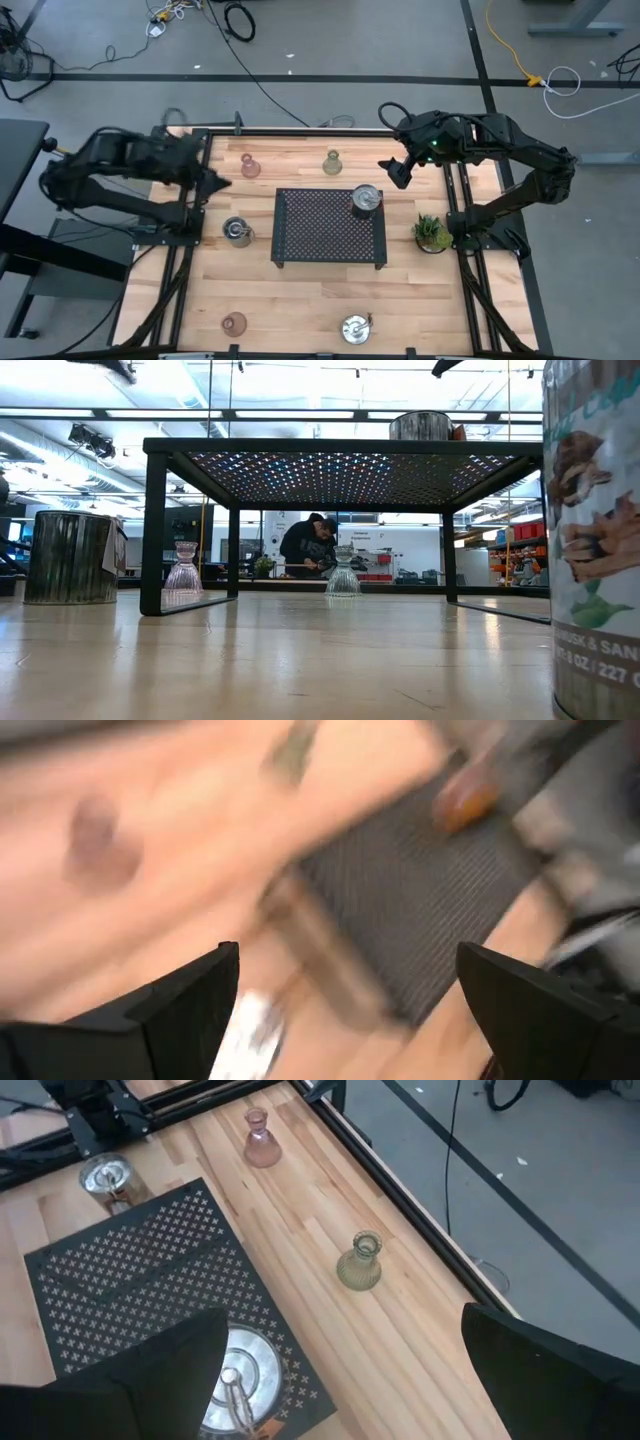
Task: Pick & Place candle stick holders
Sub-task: Put the top brown scented candle on the shelf aligned with the other scented candle
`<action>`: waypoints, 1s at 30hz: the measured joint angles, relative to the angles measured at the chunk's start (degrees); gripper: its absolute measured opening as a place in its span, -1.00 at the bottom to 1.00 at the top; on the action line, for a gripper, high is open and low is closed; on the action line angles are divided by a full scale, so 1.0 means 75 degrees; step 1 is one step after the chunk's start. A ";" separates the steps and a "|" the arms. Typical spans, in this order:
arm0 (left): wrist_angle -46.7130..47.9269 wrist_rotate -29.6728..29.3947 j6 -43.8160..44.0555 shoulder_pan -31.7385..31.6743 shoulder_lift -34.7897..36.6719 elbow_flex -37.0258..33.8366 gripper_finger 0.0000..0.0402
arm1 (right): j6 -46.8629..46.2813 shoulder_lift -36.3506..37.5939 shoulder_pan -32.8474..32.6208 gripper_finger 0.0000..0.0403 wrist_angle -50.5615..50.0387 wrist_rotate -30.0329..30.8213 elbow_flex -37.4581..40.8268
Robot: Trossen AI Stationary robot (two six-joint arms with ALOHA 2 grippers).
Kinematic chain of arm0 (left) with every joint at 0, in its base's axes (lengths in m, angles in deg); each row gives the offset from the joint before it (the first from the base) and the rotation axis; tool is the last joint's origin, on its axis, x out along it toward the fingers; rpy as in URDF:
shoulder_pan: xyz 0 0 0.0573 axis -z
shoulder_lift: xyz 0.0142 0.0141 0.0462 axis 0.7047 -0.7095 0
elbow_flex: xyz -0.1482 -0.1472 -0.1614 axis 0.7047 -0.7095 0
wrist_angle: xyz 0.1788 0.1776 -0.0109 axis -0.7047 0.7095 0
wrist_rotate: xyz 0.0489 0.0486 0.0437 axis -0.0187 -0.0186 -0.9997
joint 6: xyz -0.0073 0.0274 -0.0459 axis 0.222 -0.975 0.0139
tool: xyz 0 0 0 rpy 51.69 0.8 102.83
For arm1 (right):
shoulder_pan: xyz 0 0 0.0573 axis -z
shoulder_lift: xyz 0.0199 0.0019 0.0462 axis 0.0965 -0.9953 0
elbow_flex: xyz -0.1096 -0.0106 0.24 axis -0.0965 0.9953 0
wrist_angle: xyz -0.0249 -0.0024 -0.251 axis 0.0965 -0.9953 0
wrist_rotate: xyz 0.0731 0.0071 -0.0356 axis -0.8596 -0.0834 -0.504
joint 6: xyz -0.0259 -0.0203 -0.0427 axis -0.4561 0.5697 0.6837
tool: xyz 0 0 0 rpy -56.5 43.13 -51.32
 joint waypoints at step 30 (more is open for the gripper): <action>0.1499 0.0705 -0.0214 0.0715 -0.1945 0.0082 0.86 | 0.0869 -0.0003 0.0000 0.99 -0.0189 -0.0002 0.0000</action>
